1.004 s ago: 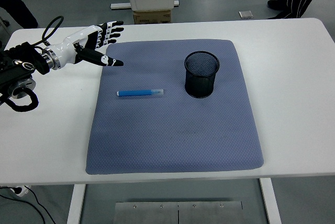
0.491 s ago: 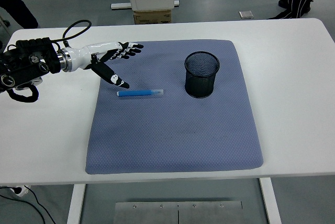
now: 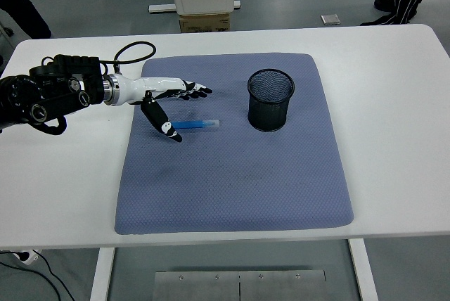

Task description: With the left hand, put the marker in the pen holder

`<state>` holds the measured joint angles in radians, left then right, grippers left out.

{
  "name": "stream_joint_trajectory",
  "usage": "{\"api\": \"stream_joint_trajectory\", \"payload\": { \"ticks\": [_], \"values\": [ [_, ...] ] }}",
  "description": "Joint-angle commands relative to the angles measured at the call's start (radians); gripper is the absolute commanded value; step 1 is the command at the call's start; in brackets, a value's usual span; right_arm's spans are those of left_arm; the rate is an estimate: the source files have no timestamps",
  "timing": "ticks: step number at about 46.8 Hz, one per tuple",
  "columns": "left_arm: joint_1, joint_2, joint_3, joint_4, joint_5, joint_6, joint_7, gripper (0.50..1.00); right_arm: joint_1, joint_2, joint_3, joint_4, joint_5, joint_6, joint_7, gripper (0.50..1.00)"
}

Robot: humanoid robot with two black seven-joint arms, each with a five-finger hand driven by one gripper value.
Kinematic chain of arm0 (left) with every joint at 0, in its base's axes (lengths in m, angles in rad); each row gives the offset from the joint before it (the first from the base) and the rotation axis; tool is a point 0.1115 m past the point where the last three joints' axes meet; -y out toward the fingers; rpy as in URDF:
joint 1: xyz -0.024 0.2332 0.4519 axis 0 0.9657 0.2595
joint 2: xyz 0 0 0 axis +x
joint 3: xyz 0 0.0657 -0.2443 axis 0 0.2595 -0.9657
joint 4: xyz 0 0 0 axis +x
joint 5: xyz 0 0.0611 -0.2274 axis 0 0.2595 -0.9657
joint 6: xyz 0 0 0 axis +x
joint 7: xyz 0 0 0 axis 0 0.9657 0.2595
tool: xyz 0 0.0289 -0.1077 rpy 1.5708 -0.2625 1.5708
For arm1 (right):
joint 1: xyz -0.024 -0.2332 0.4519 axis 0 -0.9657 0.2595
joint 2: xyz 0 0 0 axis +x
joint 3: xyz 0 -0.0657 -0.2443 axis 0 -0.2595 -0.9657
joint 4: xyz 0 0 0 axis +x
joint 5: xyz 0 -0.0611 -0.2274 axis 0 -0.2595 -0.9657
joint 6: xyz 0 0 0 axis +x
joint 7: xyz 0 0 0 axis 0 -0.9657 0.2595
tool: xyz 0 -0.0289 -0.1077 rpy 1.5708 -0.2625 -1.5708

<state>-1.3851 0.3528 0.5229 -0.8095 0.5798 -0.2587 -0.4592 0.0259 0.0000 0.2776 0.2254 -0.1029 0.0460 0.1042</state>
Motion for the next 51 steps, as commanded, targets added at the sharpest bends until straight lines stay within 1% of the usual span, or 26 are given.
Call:
{"api": "stream_joint_trajectory", "payload": {
  "ticks": [1, 14, 22, 30, 37, 44, 51],
  "values": [
    [-0.003, -0.003, 0.008, 0.001, -0.012, 0.001, -0.001, 1.0, 0.0, 0.0, 0.0, 0.0, 0.0, 0.0, 0.0, 1.0],
    [-0.009, -0.005, 0.008, 0.001, -0.069, 0.001, -0.001, 1.0, 0.0, 0.0, 0.0, 0.0, 0.0, 0.0, 0.0, 1.0],
    [-0.009, -0.006, 0.008, 0.001, -0.069, 0.012, -0.001, 1.0, 0.0, 0.0, 0.0, 0.0, 0.0, 0.0, 0.0, 1.0],
    [-0.009, -0.023, 0.019, 0.003, -0.04, 0.019, 0.007, 1.0, 0.0, 0.0, 0.0, 0.0, -0.001, 0.0, 0.0, 1.0],
    [-0.017, -0.031, 0.043, 0.003, 0.021, 0.049, 0.01, 1.0, 0.0, 0.0, 0.0, 0.0, -0.001, 0.0, 0.0, 1.0],
    [-0.025, -0.035, 0.055, 0.003, 0.08, 0.049, 0.011, 1.0, 0.0, 0.0, 0.0, 0.0, -0.001, 0.0, 0.0, 1.0],
    [-0.031, -0.038, 0.062, 0.003, 0.1, 0.047, 0.011, 1.0, 0.0, 0.0, 0.0, 0.0, 0.0, 0.0, 0.0, 1.0]
  ]
}}
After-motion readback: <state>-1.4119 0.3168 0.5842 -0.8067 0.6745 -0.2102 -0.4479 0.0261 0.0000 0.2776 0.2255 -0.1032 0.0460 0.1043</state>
